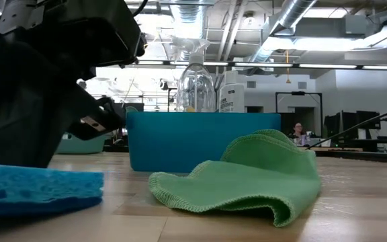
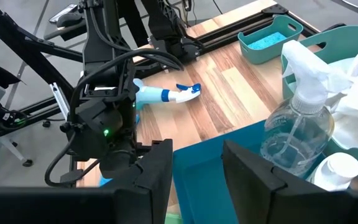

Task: Pick & Place Kitchen Items

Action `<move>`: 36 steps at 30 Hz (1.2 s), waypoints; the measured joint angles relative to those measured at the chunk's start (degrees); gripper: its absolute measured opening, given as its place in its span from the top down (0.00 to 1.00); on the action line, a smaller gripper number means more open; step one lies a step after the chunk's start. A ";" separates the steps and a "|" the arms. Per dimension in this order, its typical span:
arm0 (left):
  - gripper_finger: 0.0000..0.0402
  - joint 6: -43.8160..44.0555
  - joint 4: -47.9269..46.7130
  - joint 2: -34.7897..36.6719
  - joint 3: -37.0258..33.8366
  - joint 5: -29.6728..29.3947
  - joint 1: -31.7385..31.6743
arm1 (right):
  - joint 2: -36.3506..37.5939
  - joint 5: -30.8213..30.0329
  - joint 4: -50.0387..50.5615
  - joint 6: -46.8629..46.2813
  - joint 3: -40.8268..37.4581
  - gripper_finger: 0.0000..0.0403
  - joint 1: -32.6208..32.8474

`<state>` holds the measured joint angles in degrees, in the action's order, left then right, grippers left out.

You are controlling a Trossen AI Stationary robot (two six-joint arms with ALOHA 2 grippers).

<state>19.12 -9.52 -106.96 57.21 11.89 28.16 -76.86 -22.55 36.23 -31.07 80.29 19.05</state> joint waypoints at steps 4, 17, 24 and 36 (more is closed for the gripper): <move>0.99 2.40 -0.60 0.00 0.00 1.33 0.11 | 0.00 0.00 0.00 0.00 0.00 0.67 0.00; 1.00 6.92 -4.69 9.39 -0.11 4.45 0.15 | 0.00 0.00 0.04 0.00 0.00 0.67 0.00; 1.00 13.28 -10.09 18.68 -0.11 -3.76 0.17 | 0.00 -0.11 0.17 0.00 0.00 0.67 0.00; 1.00 42.14 -14.95 36.00 -9.72 -33.43 0.13 | 0.00 -2.03 1.38 -0.01 0.00 0.67 0.00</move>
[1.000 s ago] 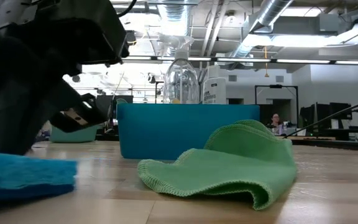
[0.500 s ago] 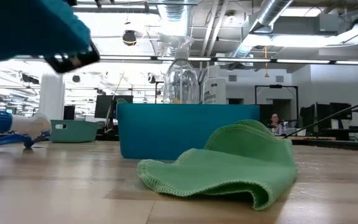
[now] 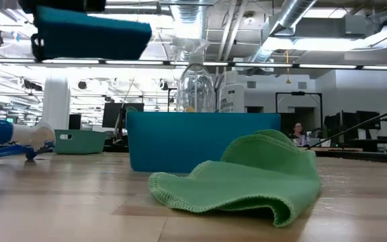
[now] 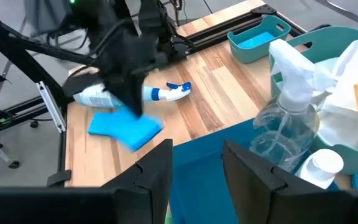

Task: Pick & Place Kitchen Items

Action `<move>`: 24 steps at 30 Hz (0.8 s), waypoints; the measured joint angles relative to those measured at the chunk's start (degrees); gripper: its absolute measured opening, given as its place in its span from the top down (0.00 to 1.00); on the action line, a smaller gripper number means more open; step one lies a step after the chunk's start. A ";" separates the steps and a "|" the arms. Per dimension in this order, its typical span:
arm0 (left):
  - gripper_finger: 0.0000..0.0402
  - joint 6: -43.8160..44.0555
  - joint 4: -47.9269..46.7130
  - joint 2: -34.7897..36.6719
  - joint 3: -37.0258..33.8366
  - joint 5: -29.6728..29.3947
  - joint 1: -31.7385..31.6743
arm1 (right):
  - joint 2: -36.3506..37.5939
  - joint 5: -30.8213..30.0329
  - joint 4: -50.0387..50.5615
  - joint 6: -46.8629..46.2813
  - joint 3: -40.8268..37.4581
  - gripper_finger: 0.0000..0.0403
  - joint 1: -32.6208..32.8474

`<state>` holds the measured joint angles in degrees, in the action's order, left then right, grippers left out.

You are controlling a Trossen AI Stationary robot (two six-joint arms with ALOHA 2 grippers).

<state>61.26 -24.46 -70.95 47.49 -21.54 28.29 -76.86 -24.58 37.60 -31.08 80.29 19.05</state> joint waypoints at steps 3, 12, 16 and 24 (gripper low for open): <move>1.00 8.73 -0.26 4.90 -3.73 -9.75 -0.02 | 0.00 -0.65 0.07 0.00 0.00 0.67 0.00; 1.00 20.91 -5.00 14.85 -9.86 -26.12 -3.83 | 0.00 -1.01 0.31 -0.43 0.00 0.67 -0.23; 1.00 20.40 -6.89 16.81 -9.84 -26.19 -9.03 | 0.00 -1.01 0.40 -0.43 0.00 0.67 -1.00; 1.00 12.44 -8.26 21.11 -9.80 -20.61 -25.20 | 0.02 -0.93 0.59 -0.45 -0.02 0.67 -2.03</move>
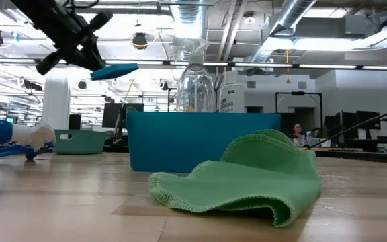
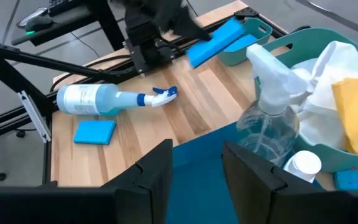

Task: Pick & Place Kitchen Items

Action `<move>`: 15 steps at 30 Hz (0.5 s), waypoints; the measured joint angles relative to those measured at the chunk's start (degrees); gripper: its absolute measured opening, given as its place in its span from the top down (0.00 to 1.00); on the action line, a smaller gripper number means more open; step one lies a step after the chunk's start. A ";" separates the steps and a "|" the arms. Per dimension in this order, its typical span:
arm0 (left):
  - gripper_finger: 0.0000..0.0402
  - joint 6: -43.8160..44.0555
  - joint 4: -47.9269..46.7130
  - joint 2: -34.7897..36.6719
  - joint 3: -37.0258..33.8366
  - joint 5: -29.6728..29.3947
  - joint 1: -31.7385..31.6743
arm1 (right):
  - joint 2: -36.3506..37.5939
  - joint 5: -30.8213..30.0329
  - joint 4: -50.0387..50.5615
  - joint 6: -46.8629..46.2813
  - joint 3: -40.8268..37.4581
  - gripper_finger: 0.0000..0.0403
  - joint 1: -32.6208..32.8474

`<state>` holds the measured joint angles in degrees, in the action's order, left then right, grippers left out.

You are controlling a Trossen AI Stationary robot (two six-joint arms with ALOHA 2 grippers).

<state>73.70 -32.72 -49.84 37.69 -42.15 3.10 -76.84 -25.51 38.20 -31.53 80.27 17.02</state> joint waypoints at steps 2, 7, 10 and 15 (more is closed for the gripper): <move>1.00 -3.00 -0.43 1.50 0.00 1.82 -5.01 | 0.00 0.12 -0.03 -0.16 0.00 0.67 0.02; 1.00 -10.85 -0.22 4.55 0.02 9.24 -18.21 | 0.00 0.11 0.04 -0.68 0.00 0.67 0.02; 1.00 -15.08 -0.38 5.22 0.00 13.63 -25.72 | 0.00 0.07 0.02 -0.68 0.00 0.67 -0.12; 1.00 -20.74 -0.31 4.97 0.02 19.64 -36.88 | 0.00 0.00 -0.02 -1.59 0.00 0.67 -0.37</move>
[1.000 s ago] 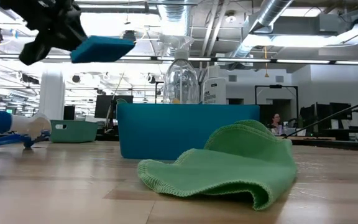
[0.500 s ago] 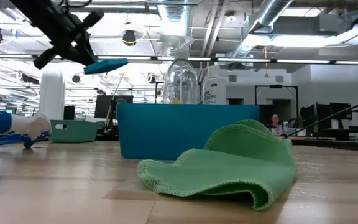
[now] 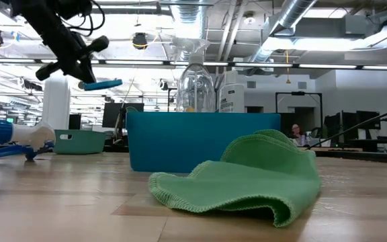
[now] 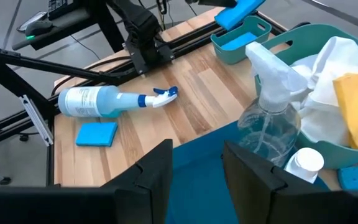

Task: Pick & Place Kitchen Items

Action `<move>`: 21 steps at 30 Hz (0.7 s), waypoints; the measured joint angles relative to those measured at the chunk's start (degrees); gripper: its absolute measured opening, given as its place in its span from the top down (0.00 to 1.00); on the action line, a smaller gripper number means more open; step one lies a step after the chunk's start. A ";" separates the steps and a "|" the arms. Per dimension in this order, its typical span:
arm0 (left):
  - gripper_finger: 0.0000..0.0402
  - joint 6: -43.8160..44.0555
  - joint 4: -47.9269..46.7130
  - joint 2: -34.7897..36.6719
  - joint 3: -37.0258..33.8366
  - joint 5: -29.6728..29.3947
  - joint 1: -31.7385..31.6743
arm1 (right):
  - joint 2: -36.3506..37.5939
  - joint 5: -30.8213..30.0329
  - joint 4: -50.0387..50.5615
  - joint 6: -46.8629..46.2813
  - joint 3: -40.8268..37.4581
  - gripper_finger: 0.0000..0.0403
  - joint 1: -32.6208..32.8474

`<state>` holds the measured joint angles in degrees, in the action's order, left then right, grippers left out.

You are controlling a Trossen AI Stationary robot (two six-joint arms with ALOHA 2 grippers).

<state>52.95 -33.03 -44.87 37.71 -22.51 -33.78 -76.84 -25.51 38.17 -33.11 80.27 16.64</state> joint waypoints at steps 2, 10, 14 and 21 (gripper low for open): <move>1.00 -1.81 -0.31 -0.33 0.00 1.97 -3.99 | 0.00 -0.05 0.02 -0.60 0.00 0.67 0.00; 1.00 -11.90 -2.91 -4.15 0.00 10.56 -18.25 | 0.00 -1.36 -0.58 -1.62 0.00 0.67 -0.33; 1.00 -14.63 -1.00 -7.87 0.00 13.67 -22.63 | 0.00 -1.58 -1.11 -1.66 0.00 0.67 -0.78; 1.00 -16.77 -0.50 -13.03 0.00 14.55 -25.16 | 0.00 -1.58 -1.14 -2.53 0.00 0.67 -1.09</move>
<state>36.18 -33.54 -57.91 37.71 -7.96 -58.94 -76.84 -27.09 37.04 -35.64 80.27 15.55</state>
